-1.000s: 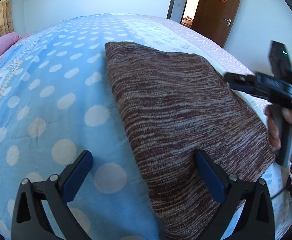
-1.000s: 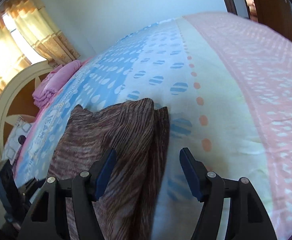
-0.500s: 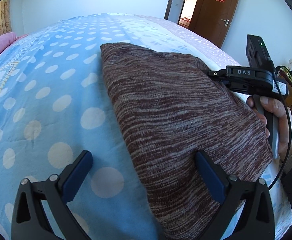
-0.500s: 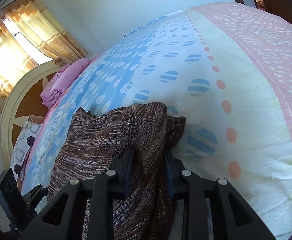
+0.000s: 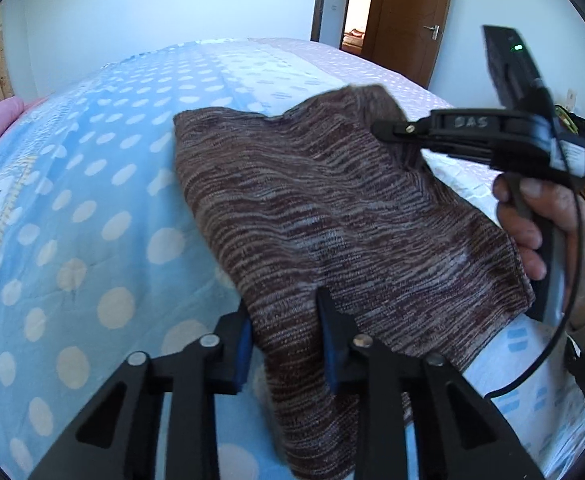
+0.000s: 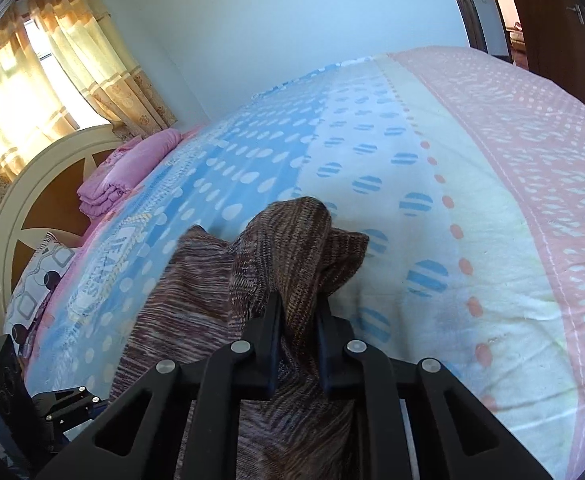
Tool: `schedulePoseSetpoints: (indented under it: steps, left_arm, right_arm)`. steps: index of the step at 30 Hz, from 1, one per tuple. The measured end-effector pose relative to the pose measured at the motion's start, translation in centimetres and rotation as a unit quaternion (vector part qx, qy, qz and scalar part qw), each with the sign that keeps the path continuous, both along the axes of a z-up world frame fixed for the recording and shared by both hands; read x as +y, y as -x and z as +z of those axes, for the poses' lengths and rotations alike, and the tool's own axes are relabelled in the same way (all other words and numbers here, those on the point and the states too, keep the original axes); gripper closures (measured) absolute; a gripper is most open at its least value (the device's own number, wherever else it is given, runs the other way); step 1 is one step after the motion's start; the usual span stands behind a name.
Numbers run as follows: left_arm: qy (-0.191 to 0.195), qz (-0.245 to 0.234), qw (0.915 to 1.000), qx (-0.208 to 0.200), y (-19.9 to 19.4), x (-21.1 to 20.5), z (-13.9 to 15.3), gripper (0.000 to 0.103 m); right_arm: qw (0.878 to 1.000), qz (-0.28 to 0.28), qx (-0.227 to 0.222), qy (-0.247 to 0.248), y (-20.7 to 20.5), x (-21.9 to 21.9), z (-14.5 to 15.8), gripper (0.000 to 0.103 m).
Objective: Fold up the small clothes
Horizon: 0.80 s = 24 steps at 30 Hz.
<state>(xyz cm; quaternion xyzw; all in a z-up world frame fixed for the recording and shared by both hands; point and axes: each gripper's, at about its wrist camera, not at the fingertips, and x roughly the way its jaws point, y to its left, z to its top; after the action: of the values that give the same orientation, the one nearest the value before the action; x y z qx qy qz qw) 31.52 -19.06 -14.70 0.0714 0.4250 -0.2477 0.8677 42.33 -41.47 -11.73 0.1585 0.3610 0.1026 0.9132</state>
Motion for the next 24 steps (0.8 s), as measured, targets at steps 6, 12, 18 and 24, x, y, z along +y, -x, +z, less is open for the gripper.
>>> schedulePoseSetpoints:
  steps: [6,12,18,24]
  left_arm:
    - [-0.012,0.003,0.9996,-0.024,2.0,0.5,1.6,0.077]
    - [-0.024,0.006,0.9985,-0.049,4.1,1.6,3.3,0.078]
    - [-0.028,0.021,0.9975,-0.061,5.1,3.6,4.1,0.078]
    - [-0.027,0.036,0.9965,-0.070,6.0,5.7,4.9,0.079]
  right_arm:
    - [1.000,0.009,-0.021,0.001,2.0,1.4,2.3,0.095]
    - [1.000,0.025,-0.015,0.001,3.1,3.5,2.4,0.095]
    - [0.999,0.040,-0.023,-0.019,4.2,5.5,2.8,0.095]
    - [0.997,0.058,-0.028,-0.031,4.5,8.0,3.2,0.095]
